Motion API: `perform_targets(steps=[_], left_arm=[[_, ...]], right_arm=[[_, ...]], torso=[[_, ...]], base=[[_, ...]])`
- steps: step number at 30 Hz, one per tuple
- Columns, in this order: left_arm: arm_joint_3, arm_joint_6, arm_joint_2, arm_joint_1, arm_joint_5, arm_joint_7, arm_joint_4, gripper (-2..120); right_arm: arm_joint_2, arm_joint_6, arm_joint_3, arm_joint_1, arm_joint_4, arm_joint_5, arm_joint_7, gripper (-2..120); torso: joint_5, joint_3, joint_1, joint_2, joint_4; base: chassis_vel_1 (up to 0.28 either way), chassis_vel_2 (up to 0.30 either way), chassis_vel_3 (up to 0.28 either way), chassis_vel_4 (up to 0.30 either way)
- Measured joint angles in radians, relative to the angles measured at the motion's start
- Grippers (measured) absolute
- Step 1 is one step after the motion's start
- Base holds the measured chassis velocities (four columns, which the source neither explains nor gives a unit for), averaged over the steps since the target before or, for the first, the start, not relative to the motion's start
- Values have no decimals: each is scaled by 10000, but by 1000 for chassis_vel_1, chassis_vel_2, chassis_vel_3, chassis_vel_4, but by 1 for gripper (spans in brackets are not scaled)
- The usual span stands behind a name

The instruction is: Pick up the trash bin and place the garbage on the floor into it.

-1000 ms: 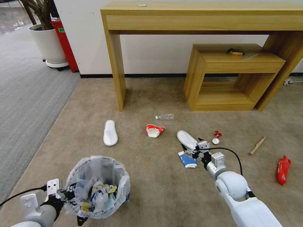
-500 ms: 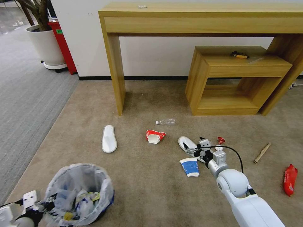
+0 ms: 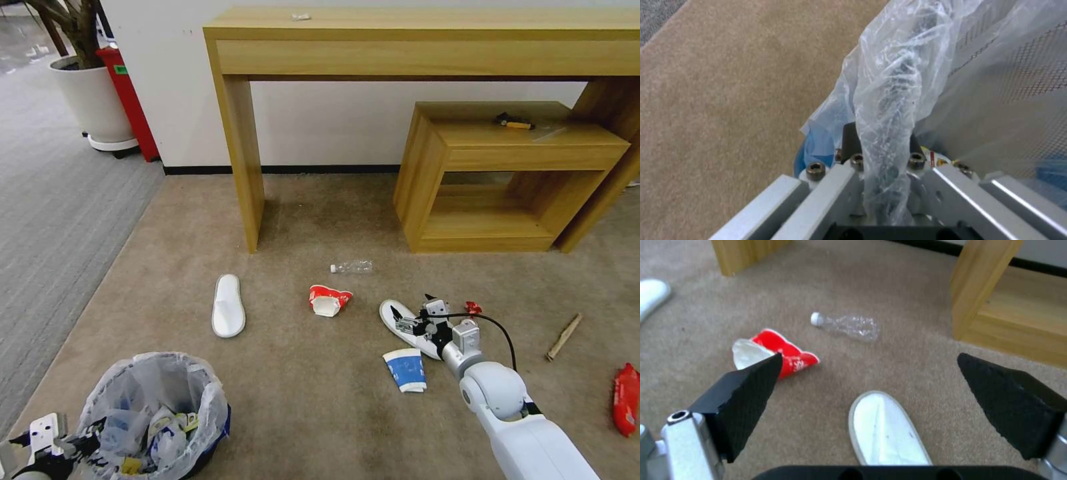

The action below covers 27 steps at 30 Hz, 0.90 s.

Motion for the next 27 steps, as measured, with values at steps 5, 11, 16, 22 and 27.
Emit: perform_targets(steps=[5,11,16,22,27], left_arm=[[-339,0,25,35,-134,169,94,0],[-689,0,105,30,-272,319,307,0],[-949,0,204,35,-343,467,548,0],[-1193,0,324,190,-504,642,715,0],[-1295,-15,340,265,-725,859,1236,0]], right_arm=[[26,-268,-382,14,-421,-23,14,100],[155,-1317,-1007,209,-1020,155,395,100],[296,-1985,-1431,464,-1463,227,675,100],[688,-3508,-1683,772,-1800,250,1466,100],[1025,-4349,-1786,977,-2469,-59,2027,100]], torso=[[3,0,0,0,0],[2,-1,-1,1,1],[0,-1,0,0,1],[2,-1,0,0,1],[0,-1,-1,0,2]], base=[[-51,37,56,-34],[0,0,0,0],[0,0,0,0],[0,0,0,0],[0,0,0,0]])
